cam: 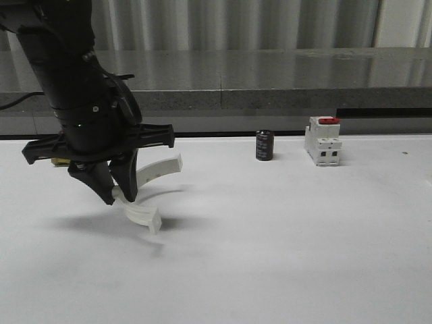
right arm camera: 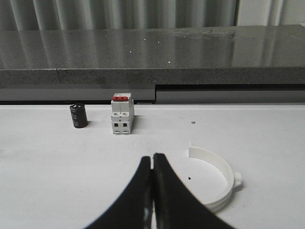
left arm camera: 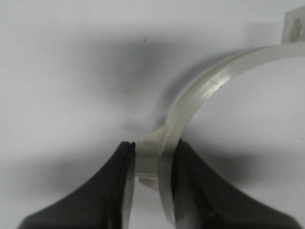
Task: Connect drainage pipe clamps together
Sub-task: 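Lower the clamp half onto the table and open the left gripper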
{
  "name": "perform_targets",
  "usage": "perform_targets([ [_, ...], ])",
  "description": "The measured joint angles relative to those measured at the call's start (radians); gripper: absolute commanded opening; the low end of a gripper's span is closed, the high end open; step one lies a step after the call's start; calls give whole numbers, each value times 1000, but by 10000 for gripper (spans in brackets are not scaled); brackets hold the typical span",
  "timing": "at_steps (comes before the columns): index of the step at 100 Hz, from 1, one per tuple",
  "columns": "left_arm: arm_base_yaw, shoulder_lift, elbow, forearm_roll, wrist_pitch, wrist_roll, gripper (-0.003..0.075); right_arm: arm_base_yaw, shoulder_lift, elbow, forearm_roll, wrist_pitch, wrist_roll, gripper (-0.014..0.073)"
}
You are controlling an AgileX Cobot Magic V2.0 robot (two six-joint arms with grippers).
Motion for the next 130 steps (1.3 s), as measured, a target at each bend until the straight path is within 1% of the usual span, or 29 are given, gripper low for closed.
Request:
perform_targets([
  [45, 0, 0, 0, 0, -12, -7, 84, 0, 0, 0, 0, 0, 0, -67],
  [67, -2, 53, 0, 0, -6, -7, 84, 0, 0, 0, 0, 0, 0, -67],
  [91, -2, 56, 0, 0, -8, -7, 90, 0, 0, 0, 0, 0, 0, -67],
  [98, -2, 56, 0, -2, -8, -7, 140, 0, 0, 0, 0, 0, 0, -67],
  [102, -2, 56, 0, -2, -8, -7, 194, 0, 0, 0, 0, 0, 0, -67],
  [107, -2, 56, -2, -4, -8, -7, 277, 0, 0, 0, 0, 0, 0, -67],
  [110, -2, 56, -2, -4, -8, -7, 347, 0, 0, 0, 0, 0, 0, -67],
  [112, -2, 56, -2, -4, -8, -7, 377, 0, 0, 0, 0, 0, 0, -67],
  [117, -2, 56, -2, -6, -8, -7, 497, 0, 0, 0, 0, 0, 0, -67],
  [122, -4, 56, -3, -8, -8, -7, 587, 0, 0, 0, 0, 0, 0, -67],
  [127, -6, 56, -6, -8, -8, -7, 648, 0, 0, 0, 0, 0, 0, -67],
  [130, -6, 56, -6, -8, -8, -7, 664, 0, 0, 0, 0, 0, 0, -67],
])
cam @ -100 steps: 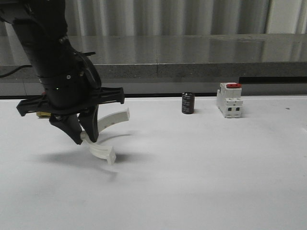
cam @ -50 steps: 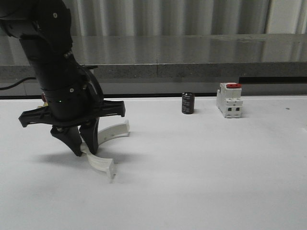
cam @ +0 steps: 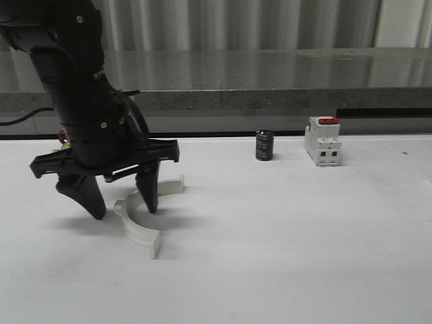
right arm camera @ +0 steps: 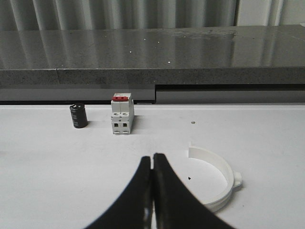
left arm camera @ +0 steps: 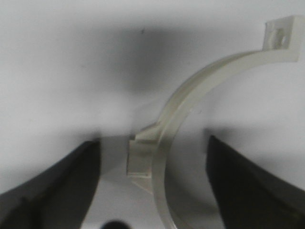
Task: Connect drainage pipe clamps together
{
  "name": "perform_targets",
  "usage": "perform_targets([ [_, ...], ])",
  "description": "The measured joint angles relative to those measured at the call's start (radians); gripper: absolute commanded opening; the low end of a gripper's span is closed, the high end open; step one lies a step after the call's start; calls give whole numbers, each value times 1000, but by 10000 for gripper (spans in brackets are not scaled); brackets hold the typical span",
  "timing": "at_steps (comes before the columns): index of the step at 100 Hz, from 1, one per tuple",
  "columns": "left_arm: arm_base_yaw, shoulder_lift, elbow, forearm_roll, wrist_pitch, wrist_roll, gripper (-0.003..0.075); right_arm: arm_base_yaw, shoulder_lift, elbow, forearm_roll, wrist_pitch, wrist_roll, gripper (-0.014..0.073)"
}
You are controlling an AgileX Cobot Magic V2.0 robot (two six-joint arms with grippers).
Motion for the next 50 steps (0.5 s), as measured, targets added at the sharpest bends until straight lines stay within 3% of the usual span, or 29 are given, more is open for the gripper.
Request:
perform_targets([
  [29, 0, -20, 0, 0, 2, 37, 668, 0, 0, 0, 0, 0, 0, -67],
  [50, 13, -148, 0, 0, 6, 131, 668, 0, 0, 0, 0, 0, 0, -67],
])
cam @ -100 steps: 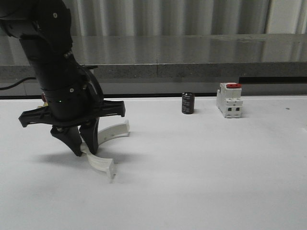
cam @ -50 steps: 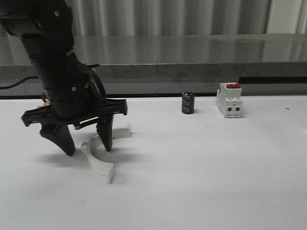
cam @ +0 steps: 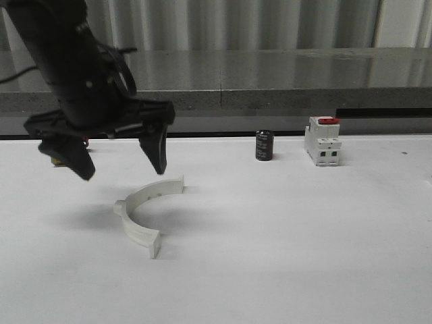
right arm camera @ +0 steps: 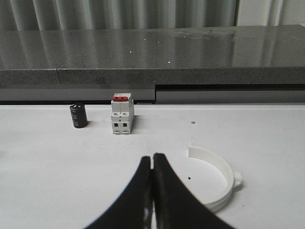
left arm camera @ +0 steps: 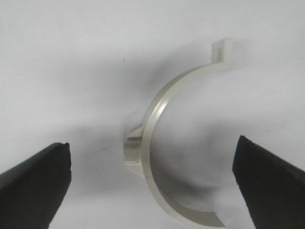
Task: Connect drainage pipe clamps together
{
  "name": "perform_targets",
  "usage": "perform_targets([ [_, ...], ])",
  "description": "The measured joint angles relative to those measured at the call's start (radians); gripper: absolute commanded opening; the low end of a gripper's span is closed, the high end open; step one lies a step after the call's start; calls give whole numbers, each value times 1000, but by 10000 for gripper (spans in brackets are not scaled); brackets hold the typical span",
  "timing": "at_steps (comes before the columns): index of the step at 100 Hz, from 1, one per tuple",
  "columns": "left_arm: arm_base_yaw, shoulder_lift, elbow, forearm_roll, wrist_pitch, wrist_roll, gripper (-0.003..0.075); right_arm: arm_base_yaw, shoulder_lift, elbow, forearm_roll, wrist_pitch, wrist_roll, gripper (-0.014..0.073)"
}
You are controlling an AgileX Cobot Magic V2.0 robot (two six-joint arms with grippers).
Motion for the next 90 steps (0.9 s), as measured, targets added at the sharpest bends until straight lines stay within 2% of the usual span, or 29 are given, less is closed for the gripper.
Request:
perform_targets([
  [14, 62, -121, 1, 0, 7, 90, 667, 0, 0, 0, 0, 0, 0, -67],
  [41, 254, -358, 42, -20, 34, 259, 667, 0, 0, 0, 0, 0, 0, -67],
  [66, 363, -647, 267, -36, -40, 304, 667, 0, 0, 0, 0, 0, 0, -67],
  [90, 394, -967, 539, -38, -113, 309, 667, 0, 0, 0, 0, 0, 0, -67],
])
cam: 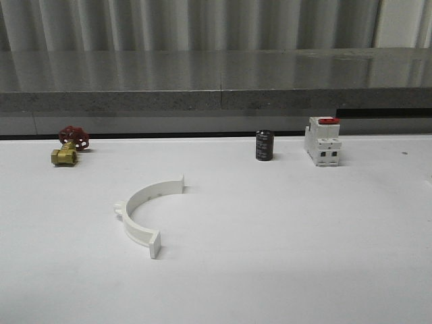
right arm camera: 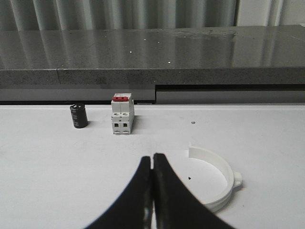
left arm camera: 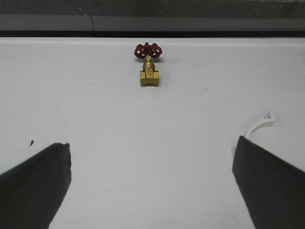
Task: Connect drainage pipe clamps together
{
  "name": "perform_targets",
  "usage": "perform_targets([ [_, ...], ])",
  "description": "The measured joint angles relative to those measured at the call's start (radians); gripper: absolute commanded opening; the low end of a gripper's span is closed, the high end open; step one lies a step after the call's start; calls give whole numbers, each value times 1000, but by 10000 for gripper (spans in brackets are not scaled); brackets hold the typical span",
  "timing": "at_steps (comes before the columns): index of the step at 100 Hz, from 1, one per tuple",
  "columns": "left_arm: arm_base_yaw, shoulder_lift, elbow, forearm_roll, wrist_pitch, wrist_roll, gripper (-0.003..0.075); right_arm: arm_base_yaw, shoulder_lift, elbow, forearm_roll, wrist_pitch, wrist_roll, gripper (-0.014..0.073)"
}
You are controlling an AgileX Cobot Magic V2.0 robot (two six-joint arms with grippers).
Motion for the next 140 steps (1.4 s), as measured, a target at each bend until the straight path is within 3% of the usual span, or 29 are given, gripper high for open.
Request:
perform_targets([
  [12, 0, -138, 104, 0, -2, 0, 645, 0, 0, 0, 0, 0, 0, -67],
  [26, 0, -282, 196, -2, -4, 0, 547, 0, 0, 0, 0, 0, 0, -67],
  [38, 0, -375, 245, -3, -4, 0, 377, 0, 0, 0, 0, 0, 0, -67],
  [61, 0, -453, 267, -3, -4, 0, -23, 0, 0, 0, 0, 0, 0, -67],
  [83, 0, -457, 267, -3, -4, 0, -21, 0, 0, -13, 0, -7, 0, -67],
  [101, 0, -457, 267, -3, -4, 2, -21, 0, 63, -125, 27, 35, 0, -67],
  [127, 0, -457, 267, -3, -4, 2, -21, 0, 426, -458, 47, 459, 0, -67],
  [140, 0, -457, 267, -3, -4, 2, -21, 0, 602, -604, 49, 580, 0, -67],
])
